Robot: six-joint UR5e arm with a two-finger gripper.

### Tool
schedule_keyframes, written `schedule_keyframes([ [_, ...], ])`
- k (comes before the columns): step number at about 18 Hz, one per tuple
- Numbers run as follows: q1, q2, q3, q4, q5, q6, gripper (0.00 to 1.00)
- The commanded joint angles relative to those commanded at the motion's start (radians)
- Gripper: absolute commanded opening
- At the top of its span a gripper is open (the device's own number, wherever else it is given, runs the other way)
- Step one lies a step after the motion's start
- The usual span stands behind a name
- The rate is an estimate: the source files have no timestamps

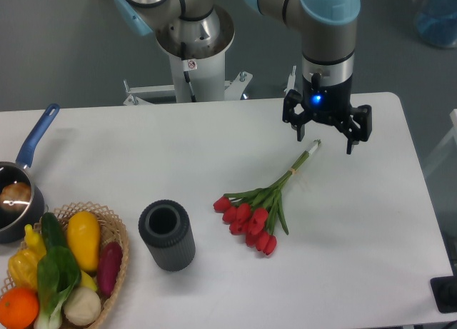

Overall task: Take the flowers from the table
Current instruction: 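Move the open gripper down toward the green stems of the red tulips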

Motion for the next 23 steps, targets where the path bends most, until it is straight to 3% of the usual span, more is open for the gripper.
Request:
schedule_keyframes([
  [9, -0.008, -0.009, -0.006, 0.011, -0.026, 0.028, 1.0],
  [16, -0.005, -0.011, -0.077, 0.046, -0.029, 0.037, 1.0],
  [23, -0.005, -0.026, -0.156, 0.045, -0.026, 0.176, 1.0],
])
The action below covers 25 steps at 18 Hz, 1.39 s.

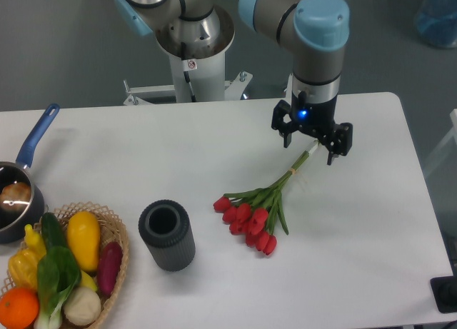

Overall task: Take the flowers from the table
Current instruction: 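Move the open gripper down toward the green stems of the red tulips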

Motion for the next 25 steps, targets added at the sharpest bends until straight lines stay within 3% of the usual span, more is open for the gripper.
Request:
schedule_keyframes([
  [7, -0.003, -0.046, -0.045, -0.006, 0.021, 0.014, 1.0],
  [14, -0.002, -0.13, -0.028, 0.003, 0.02, 0.031, 1.0],
  [25, -0.008, -0.199, -0.029, 0.005, 0.017, 0.023, 1.0],
])
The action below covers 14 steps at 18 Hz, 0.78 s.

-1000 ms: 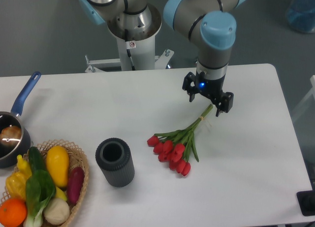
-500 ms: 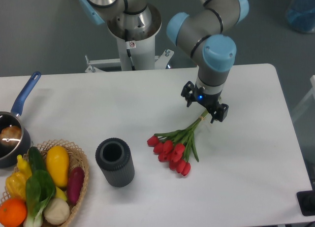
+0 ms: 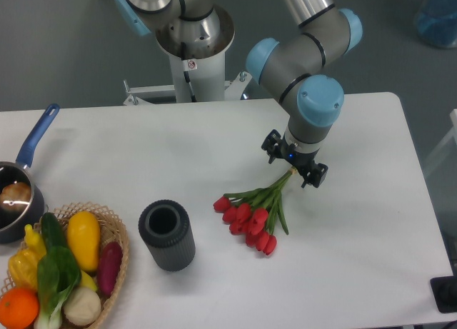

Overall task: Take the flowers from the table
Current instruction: 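Move the open gripper down toward the green stems of the red tulips, then lower the gripper around the tulip stems just above the blooms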

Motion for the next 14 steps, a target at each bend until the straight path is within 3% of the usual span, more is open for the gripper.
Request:
schedule_keyframes([
  [14, -0.009, -0.043, 0.0, 0.025, -0.006, -0.006, 1.0],
])
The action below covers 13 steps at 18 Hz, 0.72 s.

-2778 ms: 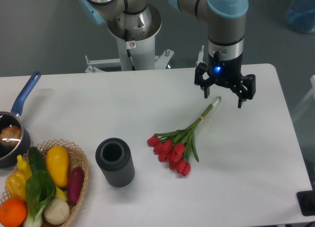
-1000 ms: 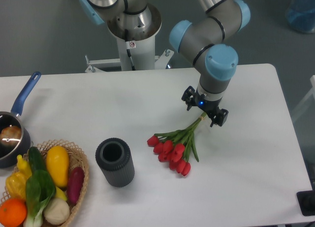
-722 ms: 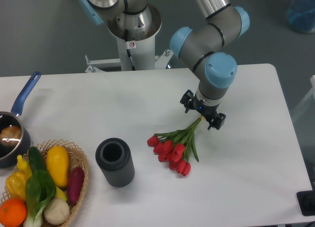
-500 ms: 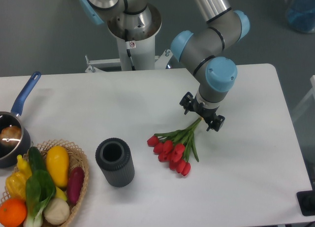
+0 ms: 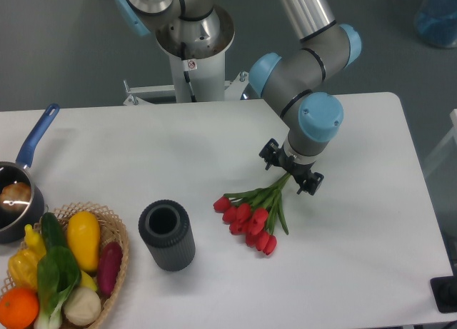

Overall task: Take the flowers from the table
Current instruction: 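Lower the gripper around the tulip stems just above the blooms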

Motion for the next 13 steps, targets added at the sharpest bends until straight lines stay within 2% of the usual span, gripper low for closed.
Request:
schedule_keyframes([
  [3, -0.003, -0.008, 0.0, 0.018, 0.0, -0.028, 0.99],
  [8, -0.012, -0.009, -0.002, 0.018, 0.006, -0.035, 0.85],
  [13, -0.014, -0.009, -0.003, 0.015, 0.014, -0.032, 0.78],
])
